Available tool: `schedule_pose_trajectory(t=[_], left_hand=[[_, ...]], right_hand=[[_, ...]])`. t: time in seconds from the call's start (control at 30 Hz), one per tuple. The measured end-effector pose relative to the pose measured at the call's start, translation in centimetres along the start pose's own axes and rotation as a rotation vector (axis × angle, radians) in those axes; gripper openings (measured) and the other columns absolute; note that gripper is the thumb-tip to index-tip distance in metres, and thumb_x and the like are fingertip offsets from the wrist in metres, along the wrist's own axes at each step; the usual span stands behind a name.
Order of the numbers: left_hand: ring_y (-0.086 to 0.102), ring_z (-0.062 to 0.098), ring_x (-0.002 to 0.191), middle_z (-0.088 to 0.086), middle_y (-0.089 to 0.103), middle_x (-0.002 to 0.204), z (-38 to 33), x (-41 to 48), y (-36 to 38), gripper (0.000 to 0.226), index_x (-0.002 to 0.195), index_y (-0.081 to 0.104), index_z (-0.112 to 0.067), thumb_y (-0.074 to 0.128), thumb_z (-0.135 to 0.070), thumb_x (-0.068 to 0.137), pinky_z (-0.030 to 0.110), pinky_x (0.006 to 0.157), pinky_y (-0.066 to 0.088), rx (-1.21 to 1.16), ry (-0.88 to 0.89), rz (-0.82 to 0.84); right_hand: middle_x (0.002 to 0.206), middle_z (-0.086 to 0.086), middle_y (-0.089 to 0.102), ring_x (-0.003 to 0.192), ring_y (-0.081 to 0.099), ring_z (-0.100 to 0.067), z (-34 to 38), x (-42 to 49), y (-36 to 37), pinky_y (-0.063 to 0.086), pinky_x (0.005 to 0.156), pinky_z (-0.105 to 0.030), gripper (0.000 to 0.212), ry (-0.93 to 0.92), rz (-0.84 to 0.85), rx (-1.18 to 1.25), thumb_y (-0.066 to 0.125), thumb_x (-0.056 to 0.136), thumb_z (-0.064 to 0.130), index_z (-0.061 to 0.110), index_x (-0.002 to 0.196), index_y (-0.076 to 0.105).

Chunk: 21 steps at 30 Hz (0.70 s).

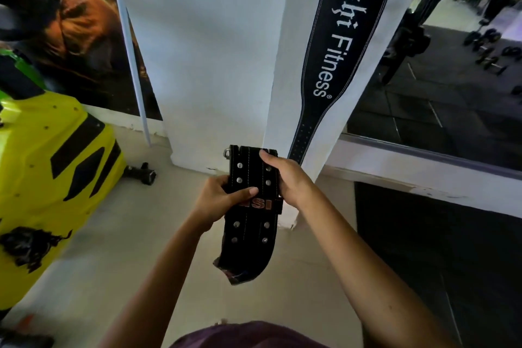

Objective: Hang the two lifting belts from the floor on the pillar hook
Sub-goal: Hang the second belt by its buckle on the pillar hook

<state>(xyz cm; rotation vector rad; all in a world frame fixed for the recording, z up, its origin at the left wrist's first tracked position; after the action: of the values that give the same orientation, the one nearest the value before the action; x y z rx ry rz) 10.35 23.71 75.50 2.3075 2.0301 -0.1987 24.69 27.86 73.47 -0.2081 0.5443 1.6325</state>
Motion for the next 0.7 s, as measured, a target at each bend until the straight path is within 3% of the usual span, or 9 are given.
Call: schedule_pose_trajectory(t=[0.2, 0.33, 0.47, 0.57, 0.7], left_hand=[[0.072, 0.015, 0.064, 0.003, 0.075, 0.072, -0.6, 0.5, -1.8, 0.008, 0.080, 0.071, -0.007, 0.076, -0.011, 0.076, 0.022, 0.057, 0.056, -0.073, 0.000, -0.117], [0.071, 0.015, 0.061, 0.001, 0.075, 0.068, 0.9, 0.5, -2.1, 0.010, 0.080, 0.072, -0.008, 0.077, -0.016, 0.076, 0.022, 0.051, 0.054, -0.071, -0.075, -0.149], [0.071, 0.015, 0.059, 0.001, 0.075, 0.065, 2.0, 0.2, -0.9, 0.012, 0.079, 0.071, -0.008, 0.077, -0.018, 0.075, 0.021, 0.048, 0.052, -0.062, -0.122, -0.120], [0.071, 0.014, 0.058, 0.000, 0.074, 0.064, 1.9, 0.4, 0.2, 0.012, 0.080, 0.070, -0.008, 0.076, -0.018, 0.077, 0.021, 0.048, 0.052, -0.061, -0.119, -0.082], [0.073, 0.020, 0.068, 0.008, 0.076, 0.080, 0.7, 0.8, 0.8, 0.021, 0.090, 0.070, -0.007, 0.074, -0.024, 0.078, 0.027, 0.057, 0.057, -0.032, -0.103, -0.024]], right_hand=[[0.120, -0.015, 0.071, 0.112, 0.066, -0.031, -7.6, -4.6, 1.8, 0.048, 0.103, -0.045, 0.040, 0.076, 0.209, -0.026, 0.070, 0.085, 0.028, 0.010, 0.121, 0.066], [0.110, -0.002, 0.076, 0.104, 0.071, -0.019, -12.6, -7.3, 1.0, 0.047, 0.105, -0.045, 0.040, 0.077, 0.179, -0.265, 0.080, 0.076, 0.028, 0.020, 0.114, 0.071], [0.113, -0.007, 0.075, 0.107, 0.070, -0.025, -9.6, -6.1, 0.1, 0.047, 0.104, -0.050, 0.044, 0.019, 0.116, -0.147, 0.078, 0.078, 0.035, 0.017, 0.117, 0.069], [0.110, -0.013, 0.075, 0.105, 0.070, -0.028, -5.5, -4.7, -0.6, 0.049, 0.103, -0.047, 0.034, -0.039, 0.058, -0.072, 0.074, 0.082, 0.026, 0.010, 0.112, 0.071], [0.108, -0.012, 0.075, 0.102, 0.071, -0.027, -2.5, -4.2, -1.0, 0.051, 0.100, -0.047, 0.030, -0.125, -0.006, -0.105, 0.071, 0.085, 0.024, 0.010, 0.112, 0.070]])
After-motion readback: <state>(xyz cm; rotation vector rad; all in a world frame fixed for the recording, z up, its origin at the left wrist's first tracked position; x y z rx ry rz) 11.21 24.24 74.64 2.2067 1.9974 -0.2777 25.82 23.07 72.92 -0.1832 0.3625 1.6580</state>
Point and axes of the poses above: each hand's wrist, its own x-axis towards the middle knuckle, its own y-axis out of the palm, z = x × y, the point moved 10 cm from there along x, towards the middle knuckle
